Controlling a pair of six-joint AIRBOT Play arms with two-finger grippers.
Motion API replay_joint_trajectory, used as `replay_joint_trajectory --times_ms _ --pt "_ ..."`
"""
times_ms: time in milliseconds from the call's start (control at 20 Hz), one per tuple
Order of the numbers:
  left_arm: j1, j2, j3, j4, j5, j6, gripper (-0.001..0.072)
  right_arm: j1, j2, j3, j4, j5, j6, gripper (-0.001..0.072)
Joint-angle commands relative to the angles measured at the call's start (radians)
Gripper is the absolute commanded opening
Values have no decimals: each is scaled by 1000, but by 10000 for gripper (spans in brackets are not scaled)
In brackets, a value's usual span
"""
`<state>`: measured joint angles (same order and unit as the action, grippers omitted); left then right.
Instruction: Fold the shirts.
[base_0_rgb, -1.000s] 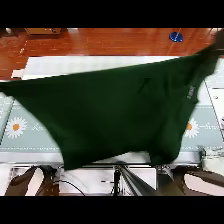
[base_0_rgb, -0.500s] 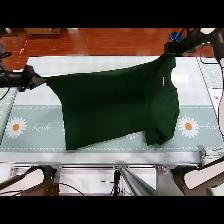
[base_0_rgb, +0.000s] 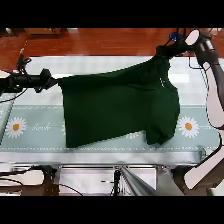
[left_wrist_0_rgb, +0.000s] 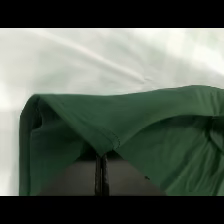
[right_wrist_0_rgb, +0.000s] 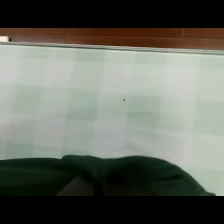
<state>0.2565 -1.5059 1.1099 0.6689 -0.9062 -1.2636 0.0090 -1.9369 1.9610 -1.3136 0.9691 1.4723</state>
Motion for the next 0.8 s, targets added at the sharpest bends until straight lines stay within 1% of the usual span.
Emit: replay_joint_trajectory --times_ms 0,200,250,300,350,400,450,500,550,600,650,700,750 --pt "-19 -66 0 -4 34 14 22 0 -52 0 -5 -16 0 43" --pt "-38 -92 2 -14 32 11 31 0 -62 0 -2 -12 1 48" --pt "-31 -89 18 -16 21 11 150 0 -49 2 -2 -10 1 125" --pt "-13 -85 48 -14 -18 12 333 -5 -26 5 -5 -1 0 273" --pt "20 -83 98 -14 -89 13 465 -17 11 6 -5 19 -5 389" --pt "62 -82 153 -3 -187 15 479 -32 57 6 -11 52 -26 452" --pt "111 -82 217 40 -317 13 466 -50 112 5 -43 116 -34 481" --pt "157 -81 270 116 -463 -10 445 -67 168 5 -109 196 -36 481" --pt "193 -74 294 205 -584 -54 429 -80 214 5 -193 280 -45 482" --pt "222 -55 288 286 -681 -75 429 -97 255 5 -277 370 -43 481" --pt "245 -12 246 344 -741 -75 429 -118 285 5 -315 439 -43 481" --pt "263 58 171 375 -735 -58 429 -145 310 -4 -314 507 -43 478" --pt "279 134 79 383 -697 -42 430 -174 336 -40 -279 524 -45 477"
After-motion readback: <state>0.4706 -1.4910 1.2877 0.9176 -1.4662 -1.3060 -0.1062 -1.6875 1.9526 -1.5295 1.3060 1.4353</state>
